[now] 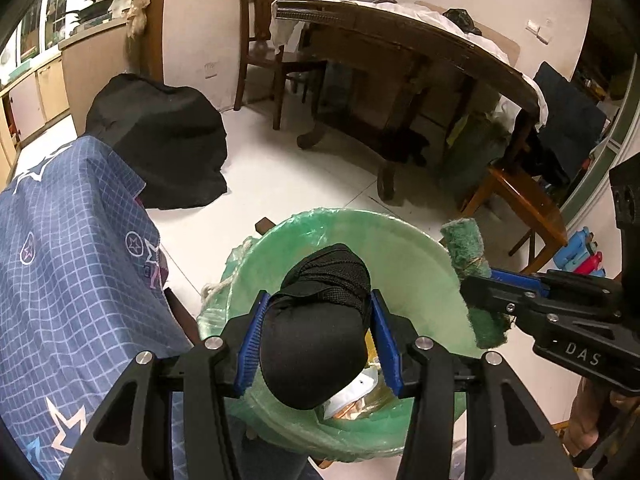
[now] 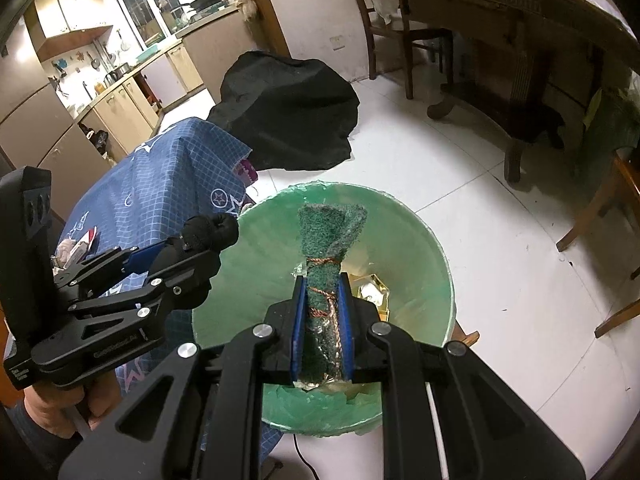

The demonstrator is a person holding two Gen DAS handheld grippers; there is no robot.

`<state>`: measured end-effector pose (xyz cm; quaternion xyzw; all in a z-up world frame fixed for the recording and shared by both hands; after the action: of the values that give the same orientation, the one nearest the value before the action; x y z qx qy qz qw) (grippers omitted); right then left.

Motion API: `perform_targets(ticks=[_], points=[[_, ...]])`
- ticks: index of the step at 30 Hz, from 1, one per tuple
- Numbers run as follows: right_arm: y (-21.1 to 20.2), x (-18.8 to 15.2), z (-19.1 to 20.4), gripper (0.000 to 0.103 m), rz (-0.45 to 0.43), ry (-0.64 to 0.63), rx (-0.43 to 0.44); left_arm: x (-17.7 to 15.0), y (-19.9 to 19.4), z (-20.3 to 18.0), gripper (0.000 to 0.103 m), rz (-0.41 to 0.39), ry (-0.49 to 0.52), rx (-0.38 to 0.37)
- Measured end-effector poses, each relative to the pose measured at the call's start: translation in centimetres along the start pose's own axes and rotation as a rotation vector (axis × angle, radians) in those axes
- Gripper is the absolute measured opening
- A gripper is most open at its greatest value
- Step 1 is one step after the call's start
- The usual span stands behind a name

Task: Collect trash
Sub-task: 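Carry sock and scrubber over the green bin and open both tools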

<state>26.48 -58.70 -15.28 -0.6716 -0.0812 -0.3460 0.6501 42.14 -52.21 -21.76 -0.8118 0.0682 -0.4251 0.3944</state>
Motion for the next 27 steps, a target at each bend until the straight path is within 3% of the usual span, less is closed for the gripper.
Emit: perform_targets(ticks=[20, 27], points=[[1.2, -0.2, -0.8, 0.016, 0.016, 0.023, 0.011, -0.1, 1.1, -0.1, 0.05, 0.014, -0.004, 0.021], [1.3, -0.3, -1.4, 0.017, 0.008, 0.04, 0.011, -0.2, 1.4, 0.4, 0.055, 0.026, -0.016, 0.032]])
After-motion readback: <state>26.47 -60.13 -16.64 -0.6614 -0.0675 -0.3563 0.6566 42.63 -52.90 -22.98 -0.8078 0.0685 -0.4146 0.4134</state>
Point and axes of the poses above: each gripper's, at about its wrist camera, not at the fingertips, and y roughly the way its jaws point, z to its left, x to its top, the point moved 5 cm from there along y, roughly the way its jaws point, and after that the axes turned 12 degrees about -x, right-handed, at the moved point
